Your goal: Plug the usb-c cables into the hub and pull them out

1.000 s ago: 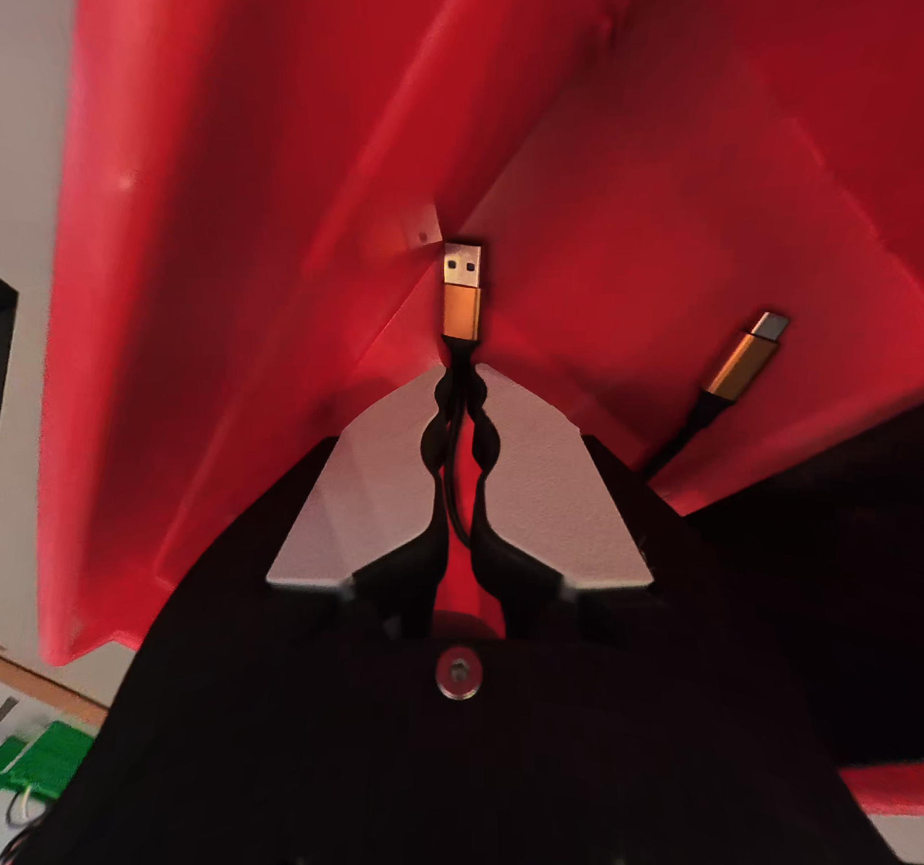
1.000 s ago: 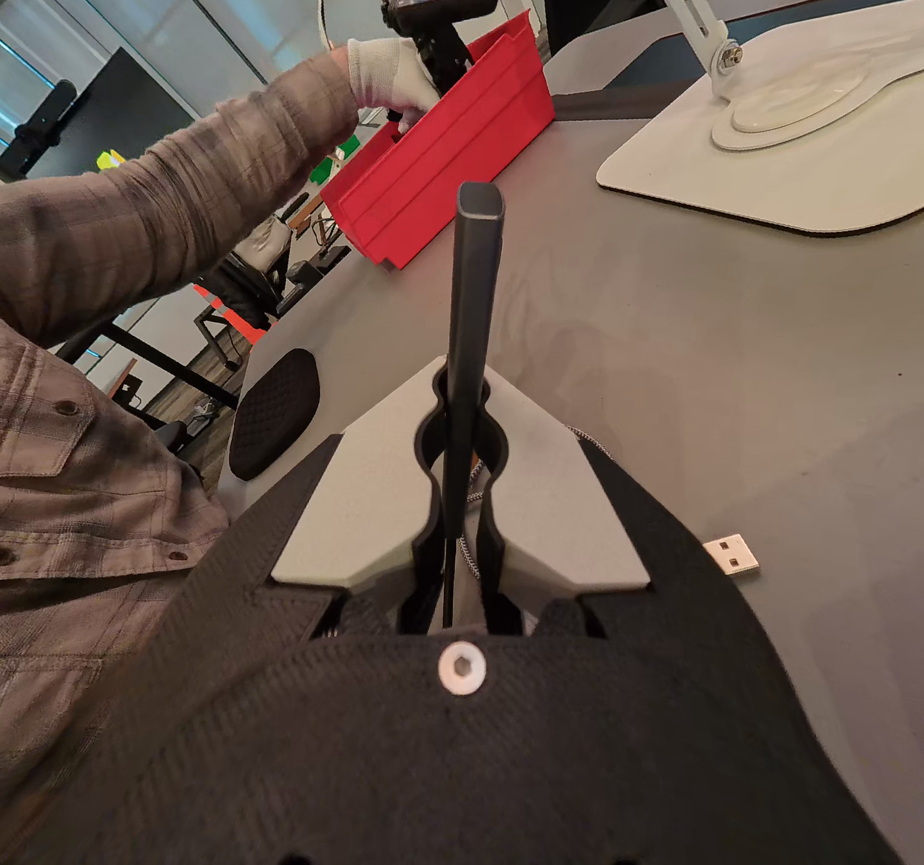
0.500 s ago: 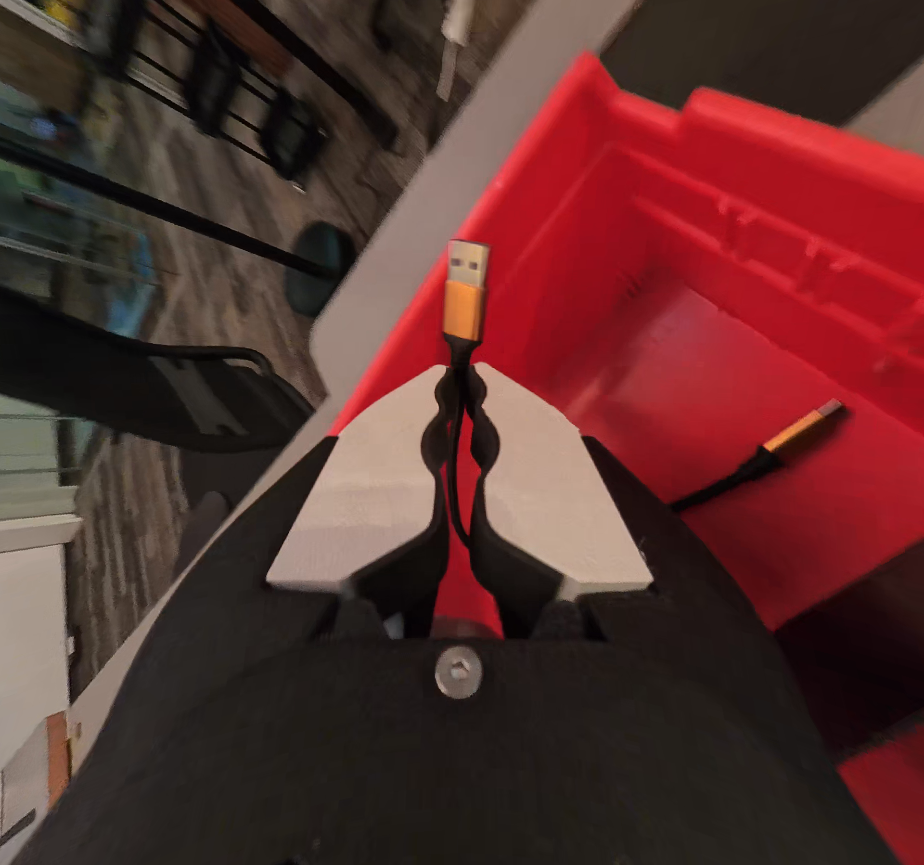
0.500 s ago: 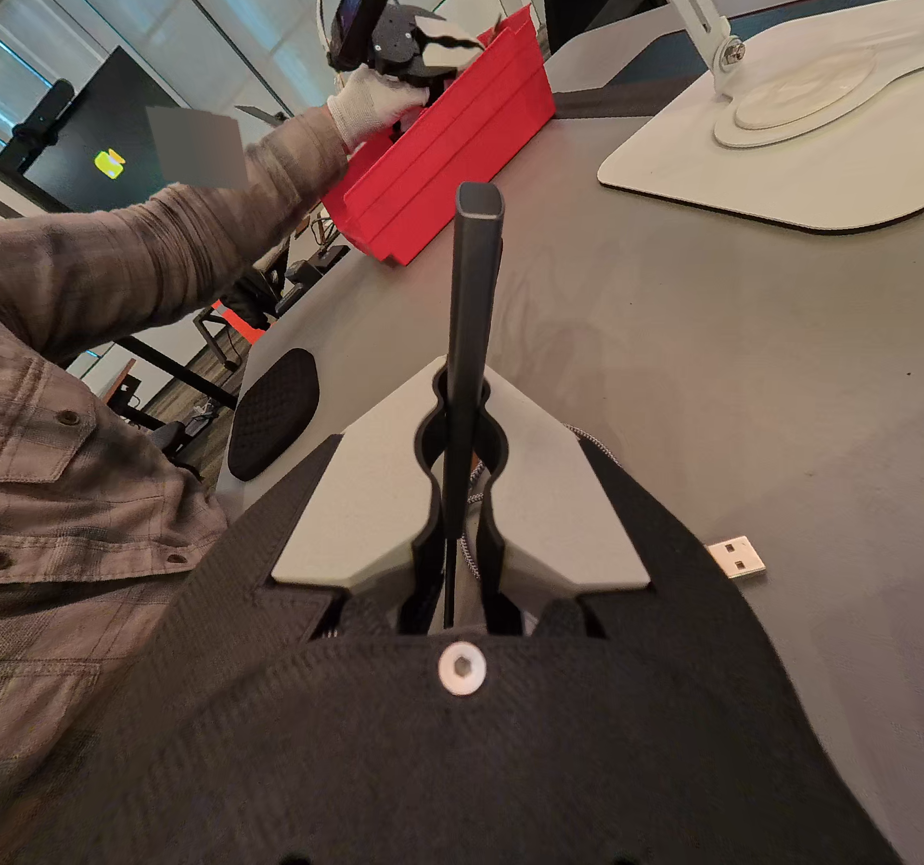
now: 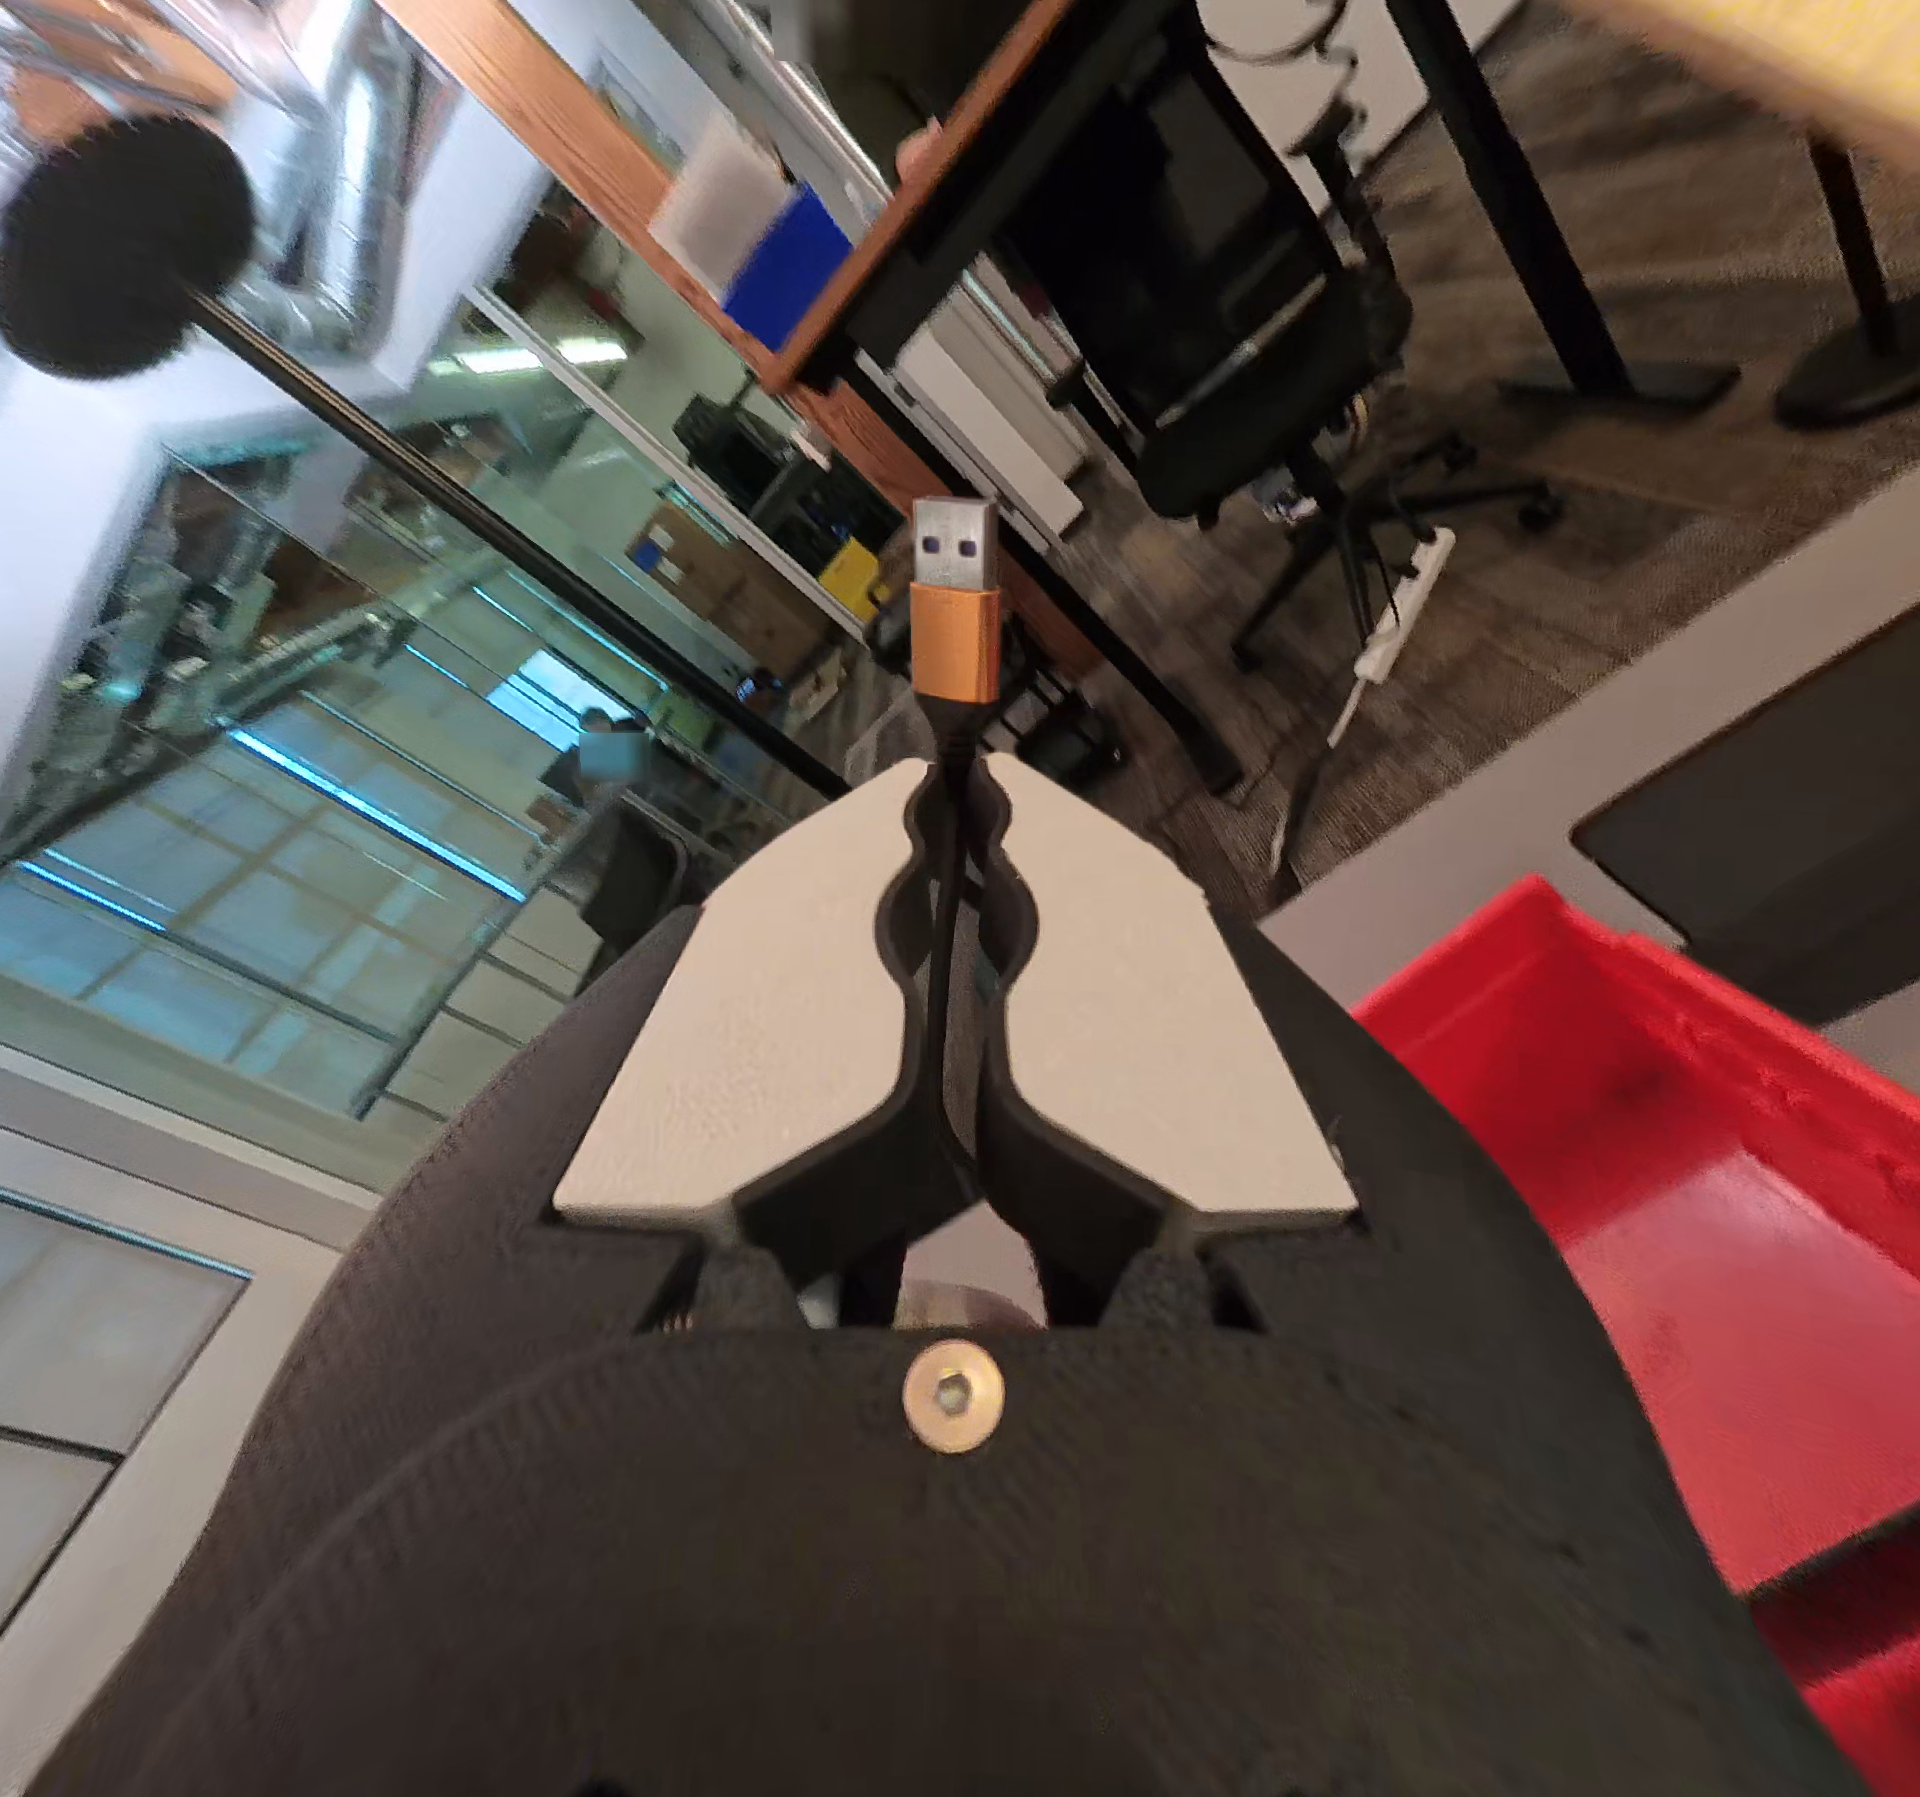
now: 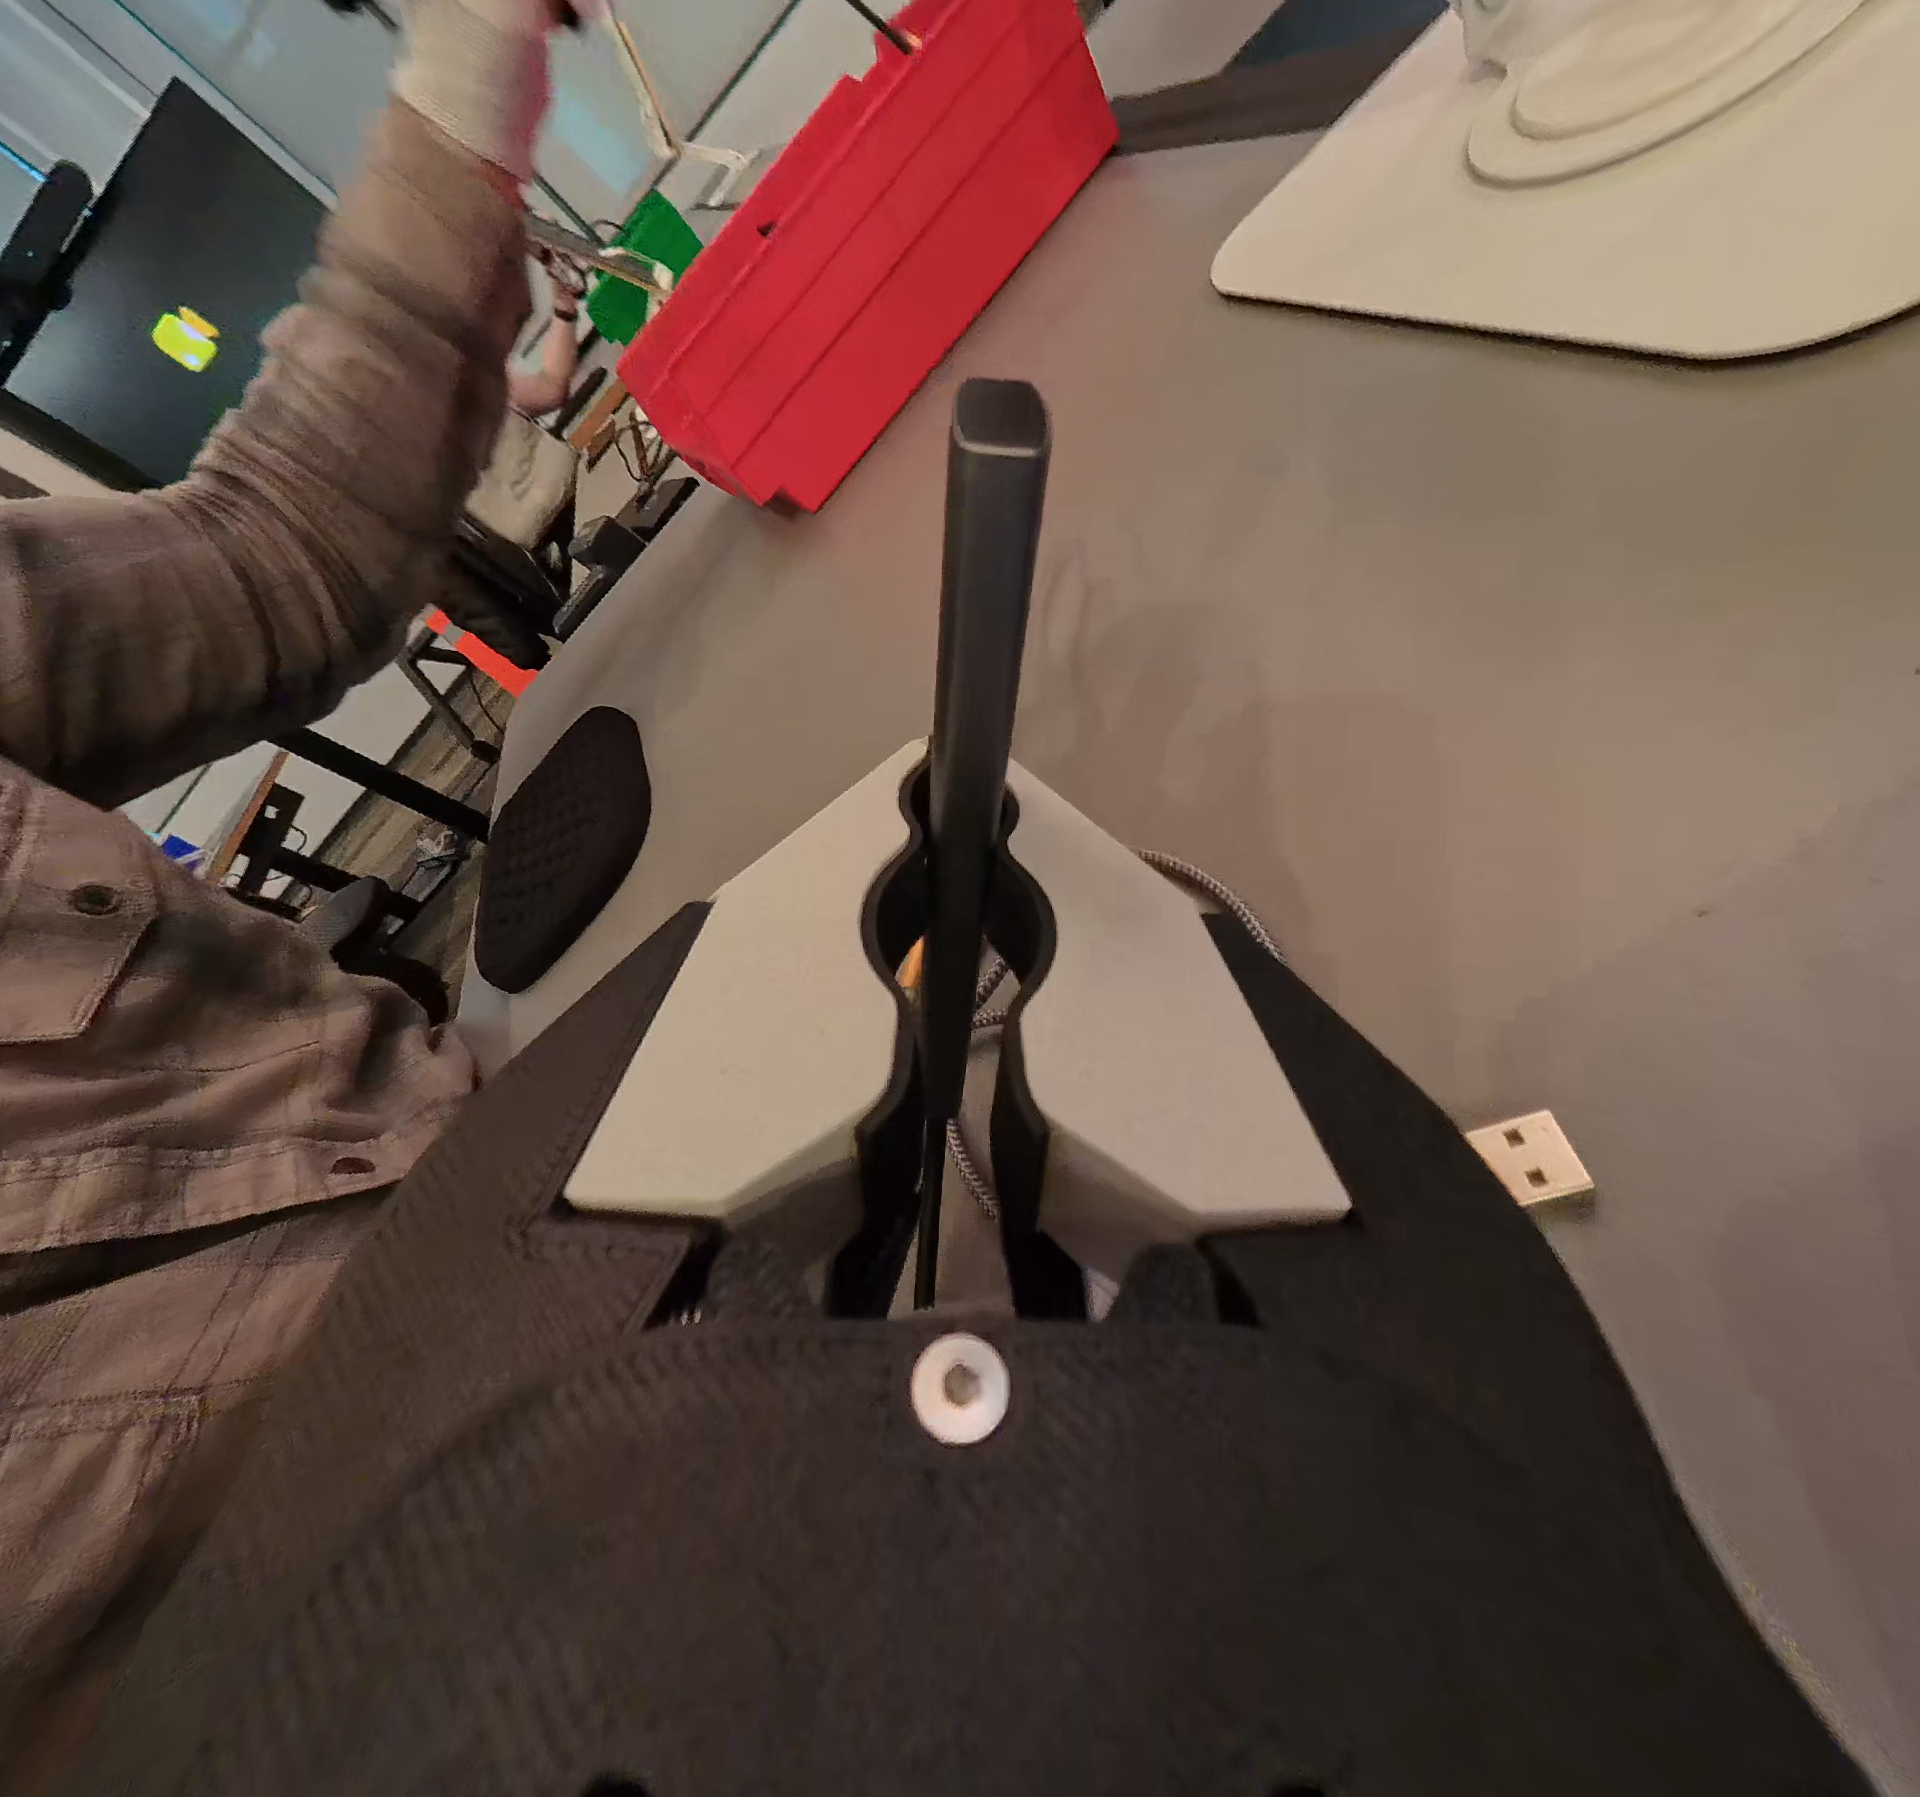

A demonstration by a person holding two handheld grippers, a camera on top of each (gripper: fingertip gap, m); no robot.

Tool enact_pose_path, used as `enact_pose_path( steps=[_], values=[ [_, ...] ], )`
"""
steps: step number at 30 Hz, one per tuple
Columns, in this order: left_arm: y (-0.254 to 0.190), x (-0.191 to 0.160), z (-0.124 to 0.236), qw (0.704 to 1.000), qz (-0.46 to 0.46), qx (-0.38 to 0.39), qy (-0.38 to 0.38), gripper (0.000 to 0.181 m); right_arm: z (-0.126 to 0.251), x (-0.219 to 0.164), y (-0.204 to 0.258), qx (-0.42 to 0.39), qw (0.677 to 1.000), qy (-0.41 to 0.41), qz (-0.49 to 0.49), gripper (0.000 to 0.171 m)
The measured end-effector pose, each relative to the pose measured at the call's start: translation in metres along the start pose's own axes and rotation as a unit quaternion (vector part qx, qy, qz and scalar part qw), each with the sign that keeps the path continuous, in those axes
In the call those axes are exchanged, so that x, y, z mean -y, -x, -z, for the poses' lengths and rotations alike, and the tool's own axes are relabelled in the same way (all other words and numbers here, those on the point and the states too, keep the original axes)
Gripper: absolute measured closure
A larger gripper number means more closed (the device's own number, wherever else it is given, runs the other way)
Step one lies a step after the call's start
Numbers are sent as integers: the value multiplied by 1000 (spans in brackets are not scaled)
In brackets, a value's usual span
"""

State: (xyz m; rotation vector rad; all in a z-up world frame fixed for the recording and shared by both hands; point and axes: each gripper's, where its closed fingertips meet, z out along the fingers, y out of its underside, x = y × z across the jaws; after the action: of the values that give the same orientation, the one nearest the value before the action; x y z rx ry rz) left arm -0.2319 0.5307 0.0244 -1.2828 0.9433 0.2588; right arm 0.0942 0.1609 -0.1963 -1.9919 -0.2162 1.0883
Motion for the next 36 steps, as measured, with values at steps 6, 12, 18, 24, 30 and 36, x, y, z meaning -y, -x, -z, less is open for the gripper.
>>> enact_pose_path(
  steps=[6, 12, 18, 24, 30, 36],
  values=[
    [22, 87, 45, 998, -1, -4, -57, 177, -7, -22, -13, -25, 997, 61, -37, 168],
    [-6, 147, 83, 995, -25, -50, -77, 177, -7, -38, -16, -49, 990, 132, -13, 154],
    [-72, 170, 110, 987, -29, -129, -88, 177, -1, -46, -19, -91, 978, 181, 49, 120],
    [-148, 184, 130, 973, 5, -207, -99, 177, 10, -42, -29, -193, 937, 216, 193, 88],
    [-204, 210, 146, 957, 40, -268, -105, 177, 19, 2, 5, -266, 872, 160, 379, 99],
    [-239, 228, 149, 944, 98, -304, -83, 177, -19, 17, 62, -304, 765, 89, 560, 114]
  ],
)
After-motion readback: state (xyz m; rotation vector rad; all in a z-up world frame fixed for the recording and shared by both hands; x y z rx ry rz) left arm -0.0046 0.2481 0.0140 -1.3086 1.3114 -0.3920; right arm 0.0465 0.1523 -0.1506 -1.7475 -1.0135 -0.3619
